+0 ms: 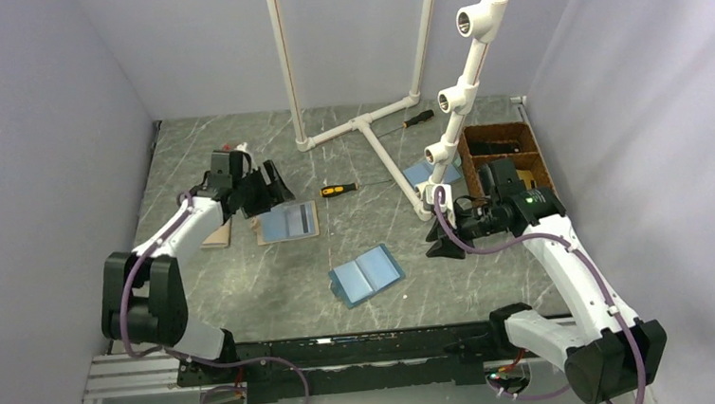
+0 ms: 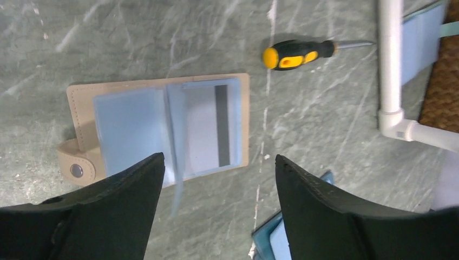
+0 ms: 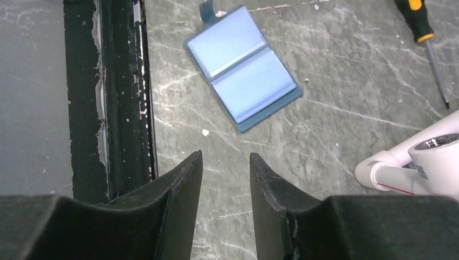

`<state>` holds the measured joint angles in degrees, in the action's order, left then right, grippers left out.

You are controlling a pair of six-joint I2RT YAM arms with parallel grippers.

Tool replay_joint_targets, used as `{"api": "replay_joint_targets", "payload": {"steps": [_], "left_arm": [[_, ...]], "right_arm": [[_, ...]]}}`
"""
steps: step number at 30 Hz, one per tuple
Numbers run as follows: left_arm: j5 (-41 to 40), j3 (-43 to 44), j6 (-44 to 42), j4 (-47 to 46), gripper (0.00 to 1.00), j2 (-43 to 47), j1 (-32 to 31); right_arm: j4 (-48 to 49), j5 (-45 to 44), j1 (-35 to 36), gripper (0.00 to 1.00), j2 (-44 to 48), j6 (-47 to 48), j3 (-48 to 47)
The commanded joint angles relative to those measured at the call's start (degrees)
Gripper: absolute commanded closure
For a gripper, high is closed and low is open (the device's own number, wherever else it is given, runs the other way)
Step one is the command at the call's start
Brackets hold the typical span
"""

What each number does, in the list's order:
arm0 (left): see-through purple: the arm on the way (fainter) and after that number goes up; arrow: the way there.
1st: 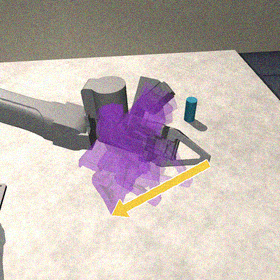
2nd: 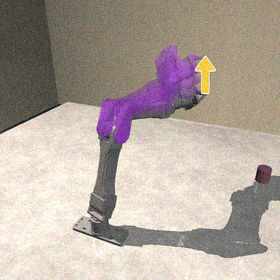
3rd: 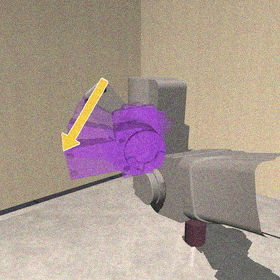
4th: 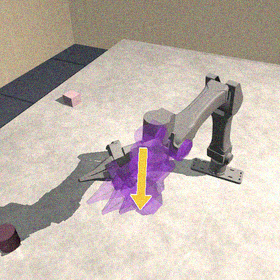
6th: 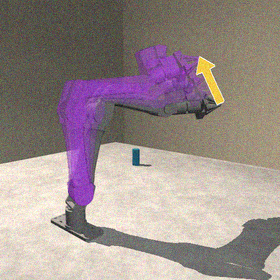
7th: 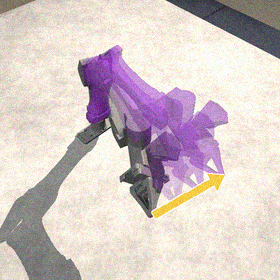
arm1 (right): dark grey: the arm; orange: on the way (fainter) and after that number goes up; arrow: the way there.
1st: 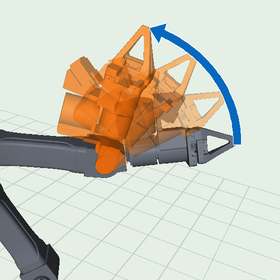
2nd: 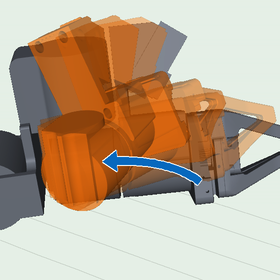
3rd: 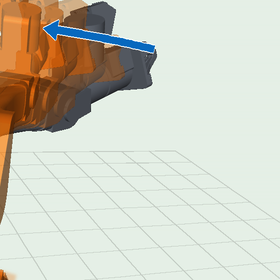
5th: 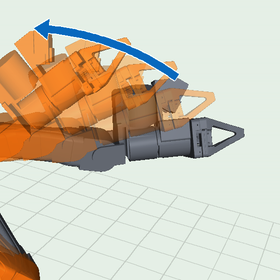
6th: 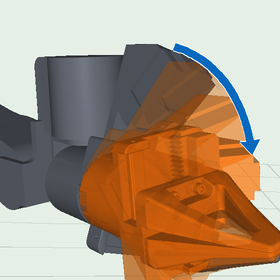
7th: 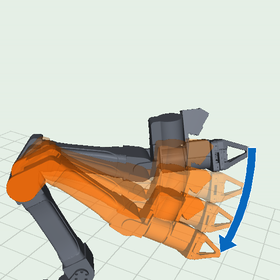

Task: Take the credit cards out of the card holder
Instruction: Place the card holder at the center of the board.

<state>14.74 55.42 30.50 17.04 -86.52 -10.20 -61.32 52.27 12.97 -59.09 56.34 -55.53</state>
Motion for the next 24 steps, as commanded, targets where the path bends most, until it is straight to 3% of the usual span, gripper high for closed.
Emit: {"api": "replay_joint_targets", "payload": {"steps": [1,5,8,18,24], "left_arm": [[1.9,2.0,-2.3,1.2,0.19,7.2,0.8],[3.3,4.4,-1.4,7.6,0.14,10.3,1.5],[3.9,7.6,0.2,13.3,0.01,12.7,1.5],[-1.1,23.0,11.5,28.8,0.01,16.9,1.5],[1.6,32.3,16.1,32.8,0.01,15.6,1.5]], "right_arm": [[1.7,3.3,0.2,0.59,1.9,-1.2,-1.7],[0.6,3.9,-0.1,0.59,2.0,0.1,-1.9],[-0.2,4.1,-0.5,0.58,1.9,1.0,-2.2],[-6.4,6.3,-3.6,0.57,1.3,9.4,-2.3],[-15.2,11.8,-14.6,0.57,-1.4,20.9,-3.6]]}}
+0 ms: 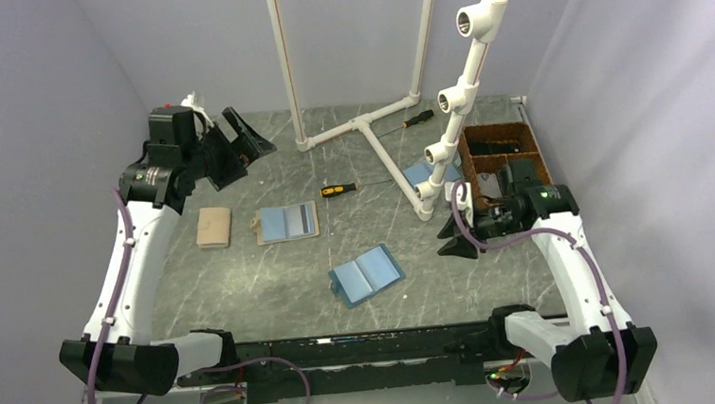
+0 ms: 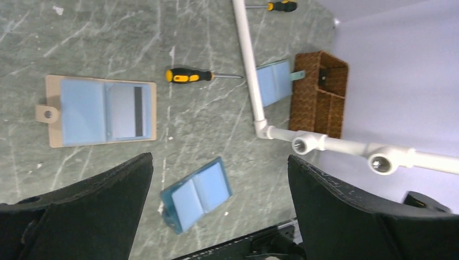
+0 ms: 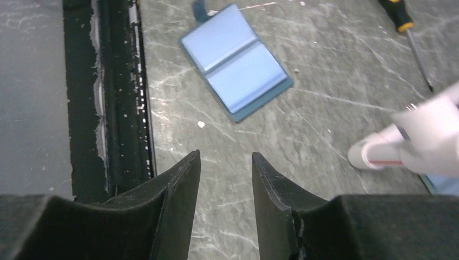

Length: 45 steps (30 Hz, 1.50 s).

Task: Take the credit cards out of the card holder
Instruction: Place the card holder at the center of the board, then reset both arms

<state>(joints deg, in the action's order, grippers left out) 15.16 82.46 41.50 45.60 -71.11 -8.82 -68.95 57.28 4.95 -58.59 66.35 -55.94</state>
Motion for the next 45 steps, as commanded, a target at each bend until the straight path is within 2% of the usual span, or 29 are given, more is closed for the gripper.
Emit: {"api": "replay_joint_targets", "payload": {"steps": [1,3,8,13,21,24,30,35,38,41,45], "left_arm": [[2.1,6.5,6.0,4.7,0.01,-0.1,0.0],[3.6,8.6,8.3,4.4,0.01,-0.3,0.0],[7.1,14.7,12.0,3.1,0.01,-1.5,-0.1],[7.6,19.3,13.5,4.0,0.01,-3.2,-1.0],[8.9,17.6,14.5,1.2,0.01,-2.9,-1.3],[8.5,16.4,12.3,-0.6,0.01,-2.1,-1.5],[5.6,0.1,-1.1,-10.7,0.01,2.0,-1.3],[16.5,-13.7,-13.4,-24.1,0.01,4.9,0.3],[20.4,-19.2,-17.4,-29.4,0.01,6.8,0.9],[20.5,-22.2,-21.3,-29.6,0.01,7.9,2.2],[16.7,-21.6,-24.7,-26.1,0.01,8.4,2.7]], "right_arm": [[-10.2,7.6,-8.4,0.57,-2.7,13.6,-3.5],[-13.0,7.9,-10.6,0.57,-3.7,17.0,-3.6],[-13.1,8.5,-16.1,0.57,-3.6,18.4,-2.4],[-11.3,8.1,-17.3,0.57,-4.6,16.7,-1.8],[-10.3,8.5,-17.2,0.57,-5.5,15.4,-1.9],[-8.9,8.5,-17.3,0.57,-4.8,12.9,-1.9],[-2.5,7.0,-19.0,0.57,-2.4,3.8,-2.1],[4.3,4.5,-21.3,0.53,0.5,-5.0,-1.0],[6.3,3.0,-22.4,0.49,2.3,-8.1,-0.3],[9.8,0.5,-23.9,0.41,4.3,-14.6,0.6],[21.5,-4.3,-27.7,0.22,5.5,-31.6,2.4]]}}
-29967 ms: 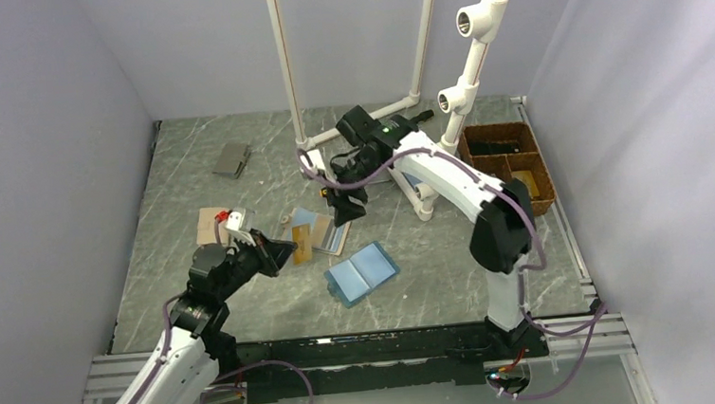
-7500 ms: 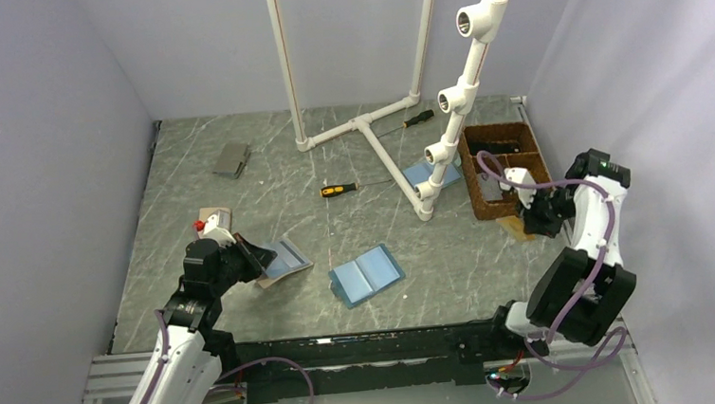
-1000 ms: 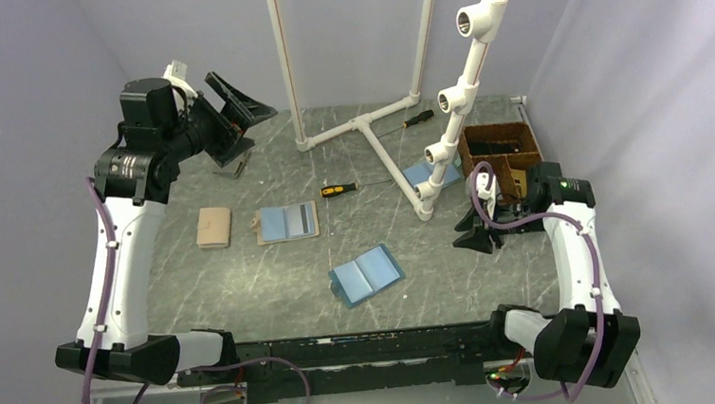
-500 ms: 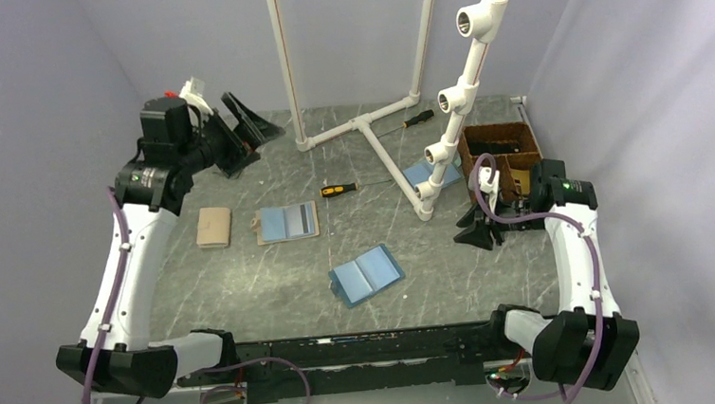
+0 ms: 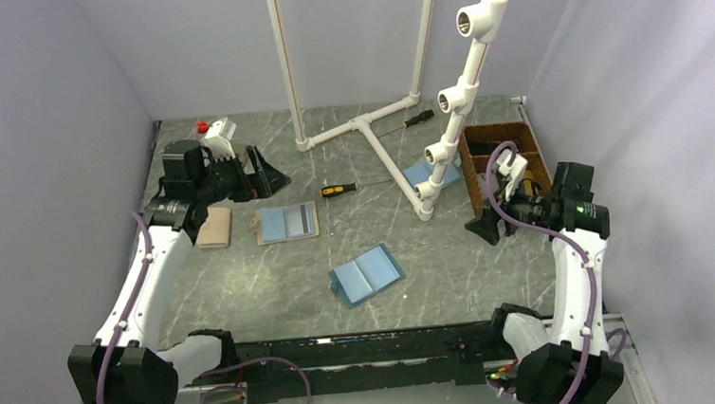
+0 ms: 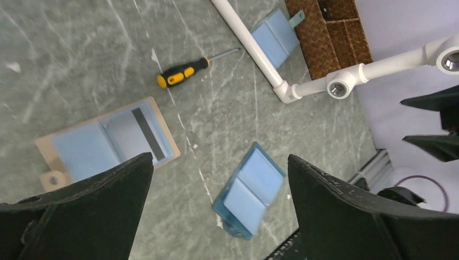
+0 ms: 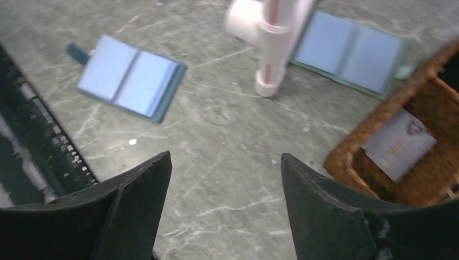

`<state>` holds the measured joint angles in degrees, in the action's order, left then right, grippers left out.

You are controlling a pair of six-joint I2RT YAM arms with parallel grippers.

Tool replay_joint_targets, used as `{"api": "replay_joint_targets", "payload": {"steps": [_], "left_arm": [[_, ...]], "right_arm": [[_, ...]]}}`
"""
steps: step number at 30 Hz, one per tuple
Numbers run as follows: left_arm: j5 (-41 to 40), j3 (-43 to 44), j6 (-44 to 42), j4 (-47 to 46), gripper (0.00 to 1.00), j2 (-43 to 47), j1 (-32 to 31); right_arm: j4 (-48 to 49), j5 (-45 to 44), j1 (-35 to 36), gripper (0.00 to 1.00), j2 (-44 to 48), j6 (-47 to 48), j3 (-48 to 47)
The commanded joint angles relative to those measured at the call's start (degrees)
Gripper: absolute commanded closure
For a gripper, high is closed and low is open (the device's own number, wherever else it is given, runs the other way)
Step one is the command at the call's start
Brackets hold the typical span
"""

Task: Take the credit cards out of the card holder
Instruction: Reset both arms

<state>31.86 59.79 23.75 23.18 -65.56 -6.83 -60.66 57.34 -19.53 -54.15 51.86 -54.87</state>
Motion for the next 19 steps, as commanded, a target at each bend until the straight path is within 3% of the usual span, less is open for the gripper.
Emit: {"api": "replay_joint_targets", "payload": {"steps": [1,2,5,13,19], "left_arm": [[-0.4,1.0,-7.3,-3.5,0.01,3.1,0.8],[-0.7,0.8,-7.6,-3.3,0.01,3.4,0.8],[-1.3,0.1,-8.4,-2.9,0.01,4.1,0.8],[-2.1,-0.5,-9.3,-2.0,0.01,5.4,0.9],[-0.7,-0.6,-9.2,-1.4,0.01,4.5,1.0]], "right_arm": [[17.7,-5.6,-4.3,0.07,1.0,-23.1,1.8],[21.4,-7.2,-5.0,0.01,0.9,-29.3,2.1],[27.0,-16.0,-5.5,0.0,0.8,-44.5,1.5],[33.6,-20.7,-5.5,0.0,3.7,-51.6,1.0],[34.5,-20.1,-5.6,0.0,4.4,-49.3,2.3]]}}
